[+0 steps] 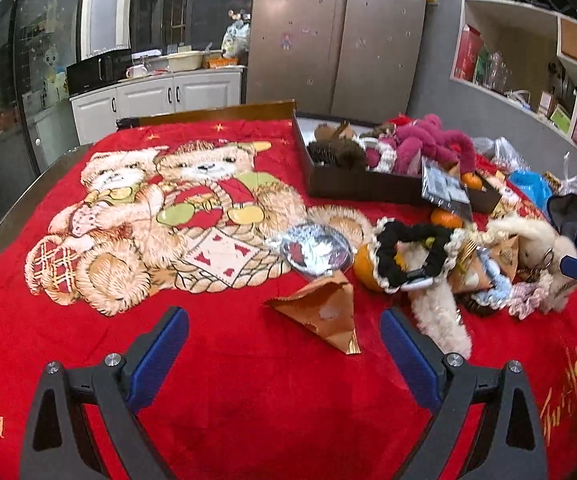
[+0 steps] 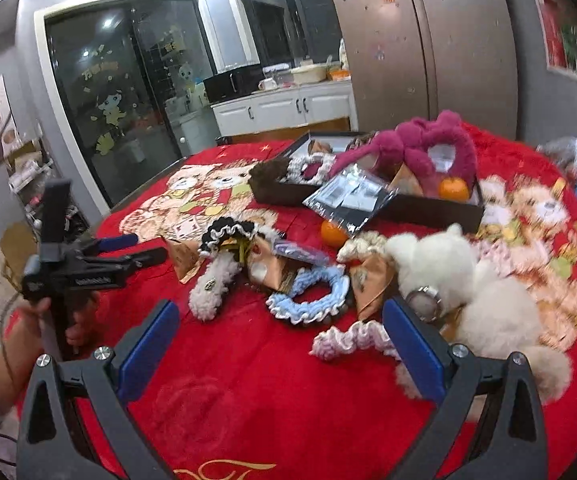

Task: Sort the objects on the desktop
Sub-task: 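Withdraw both tools from the box back toward the item pile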

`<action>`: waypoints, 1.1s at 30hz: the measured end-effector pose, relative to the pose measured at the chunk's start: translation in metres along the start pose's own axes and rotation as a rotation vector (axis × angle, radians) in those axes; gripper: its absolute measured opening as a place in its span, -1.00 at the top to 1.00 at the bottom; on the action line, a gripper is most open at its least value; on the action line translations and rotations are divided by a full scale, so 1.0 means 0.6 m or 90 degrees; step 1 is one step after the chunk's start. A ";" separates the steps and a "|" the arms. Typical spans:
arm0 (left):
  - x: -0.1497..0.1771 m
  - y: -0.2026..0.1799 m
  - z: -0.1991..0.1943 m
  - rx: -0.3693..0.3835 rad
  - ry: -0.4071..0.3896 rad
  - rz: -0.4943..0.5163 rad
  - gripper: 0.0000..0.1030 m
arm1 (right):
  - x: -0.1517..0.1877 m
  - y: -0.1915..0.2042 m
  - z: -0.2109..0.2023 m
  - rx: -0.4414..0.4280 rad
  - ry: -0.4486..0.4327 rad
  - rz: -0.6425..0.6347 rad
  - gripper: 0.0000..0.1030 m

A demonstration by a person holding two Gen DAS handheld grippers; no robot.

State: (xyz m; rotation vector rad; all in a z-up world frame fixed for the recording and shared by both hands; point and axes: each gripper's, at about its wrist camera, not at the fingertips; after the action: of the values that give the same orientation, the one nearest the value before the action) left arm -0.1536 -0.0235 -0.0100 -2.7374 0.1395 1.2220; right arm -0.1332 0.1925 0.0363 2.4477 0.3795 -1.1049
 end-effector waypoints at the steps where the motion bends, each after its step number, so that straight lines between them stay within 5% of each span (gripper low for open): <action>1: 0.000 0.000 0.003 0.001 0.005 0.002 -0.91 | 0.000 0.000 0.003 -0.003 0.006 0.003 -0.99; 11: 0.002 0.005 0.047 0.011 0.079 -0.007 -0.91 | 0.008 -0.008 0.029 0.019 0.063 0.019 -0.96; 25: -0.001 0.002 0.061 0.005 0.094 0.002 -0.91 | 0.012 -0.047 0.038 0.018 0.075 0.084 -0.79; 33: 0.001 -0.013 0.070 -0.024 0.109 0.035 -0.93 | 0.017 -0.048 0.056 0.045 0.068 0.095 -0.52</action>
State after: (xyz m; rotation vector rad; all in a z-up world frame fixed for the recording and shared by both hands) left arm -0.1828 -0.0091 -0.0375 -2.8875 0.2129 1.0114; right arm -0.1599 0.2024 0.0011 2.5573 0.1900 -0.9424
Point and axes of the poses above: each gripper's, at about its wrist camera, not at the fingertips, and z roughly the way its jaws point, y to its left, x to its underside, and after that the axes turned 2 degrees about -y, right-handed
